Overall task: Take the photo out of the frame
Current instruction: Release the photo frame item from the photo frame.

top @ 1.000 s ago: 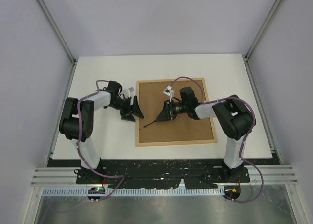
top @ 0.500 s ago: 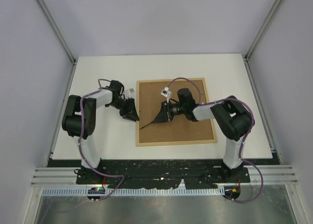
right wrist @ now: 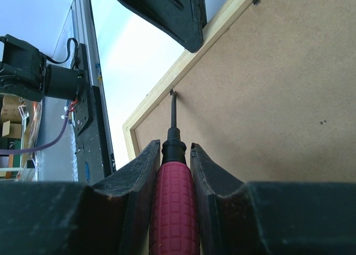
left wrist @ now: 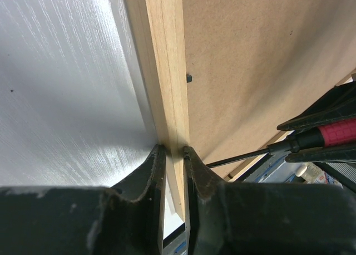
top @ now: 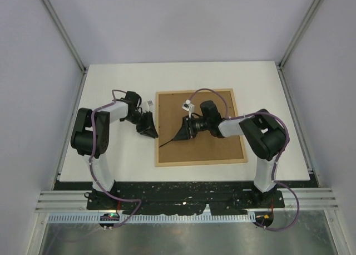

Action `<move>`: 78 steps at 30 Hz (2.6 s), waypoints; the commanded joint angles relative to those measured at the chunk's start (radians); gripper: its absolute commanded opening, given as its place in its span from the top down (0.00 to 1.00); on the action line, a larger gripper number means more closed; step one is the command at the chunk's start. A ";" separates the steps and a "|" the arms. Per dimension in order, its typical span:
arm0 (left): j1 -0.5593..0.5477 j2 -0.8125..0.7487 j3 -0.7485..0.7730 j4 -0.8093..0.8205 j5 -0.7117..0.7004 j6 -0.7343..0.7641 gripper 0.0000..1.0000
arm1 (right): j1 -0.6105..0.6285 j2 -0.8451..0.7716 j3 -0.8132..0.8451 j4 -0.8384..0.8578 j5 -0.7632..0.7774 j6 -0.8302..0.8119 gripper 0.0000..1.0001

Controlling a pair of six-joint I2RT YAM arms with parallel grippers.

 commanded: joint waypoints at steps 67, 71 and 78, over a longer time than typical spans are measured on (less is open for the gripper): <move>-0.026 0.026 -0.046 0.040 -0.142 -0.017 1.00 | 0.056 0.096 0.081 -0.170 0.041 0.053 0.92; -0.026 0.018 -0.049 0.045 -0.151 -0.018 1.00 | 0.104 0.035 0.185 -0.328 0.181 0.012 0.92; -0.033 0.007 -0.053 0.049 -0.168 -0.018 1.00 | 0.212 0.035 0.517 -0.652 0.324 0.044 0.92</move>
